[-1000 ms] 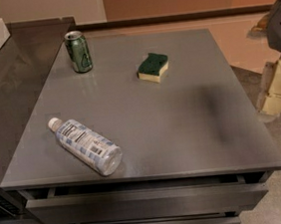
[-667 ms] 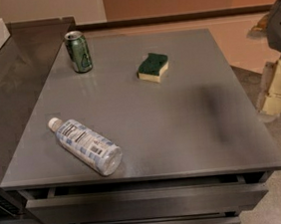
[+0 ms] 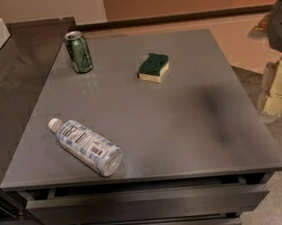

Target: Move sponge near blue plastic bottle

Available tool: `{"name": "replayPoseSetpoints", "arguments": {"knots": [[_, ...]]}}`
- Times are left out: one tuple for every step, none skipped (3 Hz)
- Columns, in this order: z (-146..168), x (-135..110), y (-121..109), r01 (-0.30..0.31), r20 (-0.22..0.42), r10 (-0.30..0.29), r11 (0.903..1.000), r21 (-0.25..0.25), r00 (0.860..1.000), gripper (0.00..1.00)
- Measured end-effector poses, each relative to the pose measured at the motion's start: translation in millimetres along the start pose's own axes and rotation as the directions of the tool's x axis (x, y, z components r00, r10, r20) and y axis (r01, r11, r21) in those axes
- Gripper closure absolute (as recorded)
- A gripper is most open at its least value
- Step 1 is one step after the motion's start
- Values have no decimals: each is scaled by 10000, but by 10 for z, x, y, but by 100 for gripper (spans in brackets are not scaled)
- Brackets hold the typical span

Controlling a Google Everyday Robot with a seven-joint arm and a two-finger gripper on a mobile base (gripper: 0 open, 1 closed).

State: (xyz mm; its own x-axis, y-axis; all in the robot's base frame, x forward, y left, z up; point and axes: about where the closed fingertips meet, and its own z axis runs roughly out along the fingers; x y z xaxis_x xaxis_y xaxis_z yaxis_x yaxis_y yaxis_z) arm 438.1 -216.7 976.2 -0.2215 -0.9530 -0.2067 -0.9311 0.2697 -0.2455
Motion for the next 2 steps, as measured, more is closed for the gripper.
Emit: {"name": "replayPoseSetpoints", "arguments": {"knots": [[282, -454, -188, -1016, 2115, 962, 9947, 150, 9726, 0], [450, -738, -359, -1491, 3042, 1396, 9888, 81, 9423, 0]]}}
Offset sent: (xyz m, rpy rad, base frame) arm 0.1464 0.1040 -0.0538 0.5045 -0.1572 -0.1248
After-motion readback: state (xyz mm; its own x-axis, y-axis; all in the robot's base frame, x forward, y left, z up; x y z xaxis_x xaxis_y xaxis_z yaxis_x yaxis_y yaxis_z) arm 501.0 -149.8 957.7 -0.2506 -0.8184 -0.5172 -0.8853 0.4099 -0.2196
